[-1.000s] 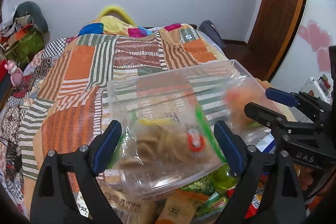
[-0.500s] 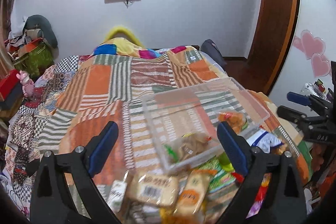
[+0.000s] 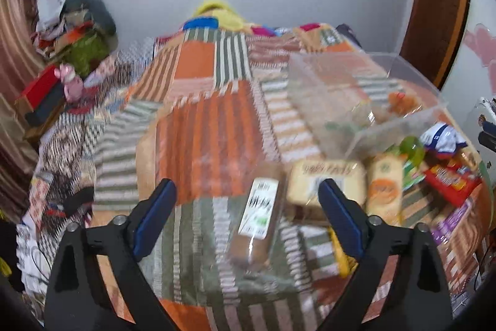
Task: Organize snacks
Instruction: 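Grasp the white-label cookie roll with the left tool while the right tool grasps the pastry pack, then carry the cookie roll and pastry pack into the box and open both tools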
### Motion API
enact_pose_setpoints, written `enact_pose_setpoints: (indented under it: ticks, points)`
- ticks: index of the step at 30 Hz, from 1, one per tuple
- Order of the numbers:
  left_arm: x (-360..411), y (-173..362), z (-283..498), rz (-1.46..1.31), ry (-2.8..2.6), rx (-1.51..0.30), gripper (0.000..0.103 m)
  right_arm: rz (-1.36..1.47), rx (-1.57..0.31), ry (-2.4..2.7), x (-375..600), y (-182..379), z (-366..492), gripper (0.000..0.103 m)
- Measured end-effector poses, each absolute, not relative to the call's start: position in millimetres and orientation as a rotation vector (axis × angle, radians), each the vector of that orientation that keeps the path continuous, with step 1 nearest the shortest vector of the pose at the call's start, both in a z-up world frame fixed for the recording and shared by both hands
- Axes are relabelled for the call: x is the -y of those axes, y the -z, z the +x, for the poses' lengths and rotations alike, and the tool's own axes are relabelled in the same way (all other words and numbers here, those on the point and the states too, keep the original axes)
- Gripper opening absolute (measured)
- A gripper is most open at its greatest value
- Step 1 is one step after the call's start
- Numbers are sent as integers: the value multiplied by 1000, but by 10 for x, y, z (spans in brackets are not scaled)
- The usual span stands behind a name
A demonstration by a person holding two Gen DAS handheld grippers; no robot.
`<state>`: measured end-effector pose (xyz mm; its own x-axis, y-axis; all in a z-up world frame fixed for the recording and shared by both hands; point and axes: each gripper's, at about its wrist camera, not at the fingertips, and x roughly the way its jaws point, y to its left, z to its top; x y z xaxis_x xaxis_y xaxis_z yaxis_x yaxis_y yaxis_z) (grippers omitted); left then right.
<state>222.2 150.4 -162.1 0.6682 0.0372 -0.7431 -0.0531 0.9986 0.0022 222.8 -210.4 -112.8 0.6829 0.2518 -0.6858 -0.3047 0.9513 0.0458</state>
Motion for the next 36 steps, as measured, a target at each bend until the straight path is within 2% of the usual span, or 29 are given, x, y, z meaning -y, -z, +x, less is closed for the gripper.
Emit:
enact_pose_setpoints:
  ticks: [6, 8, 10, 19, 20, 21, 22, 25, 36]
  points:
    - [-1648, 2014, 2265, -51, -43, -928, 67, -64, -820, -243, 2231, 1383, 2210, 82]
    - [-1686, 2136, 2314, -75, -19, -969, 58, -49, -837, -236, 2286, 1442, 2221, 78]
    - [-1720, 2211, 2371, -133, 22, -986, 57, -26, -864, -246, 2315, 1490, 2251, 67]
    - [-1532, 2421, 2622, -76, 3, -1004, 55, -27, -907, -263, 2230, 1664, 2300, 50]
    - [-1510, 2421, 2626, -69, -2, -997, 52, -22, -909, -263, 2230, 1685, 2306, 48]
    - [-1493, 2414, 2618, -73, 2, -992, 43, -12, -913, -265, 2236, 1704, 2310, 46]
    - [-1494, 2415, 2618, -74, 1, -990, 39, 1, -912, -267, 2247, 1713, 2308, 45]
    - [-1489, 2391, 2573, -71, -10, -988, 37, 21, -898, -268, 2281, 1693, 2281, 43]
    - [-1554, 1993, 2317, -80, -43, -921, 37, 23, -837, -236, 2420, 1484, 2130, 42]
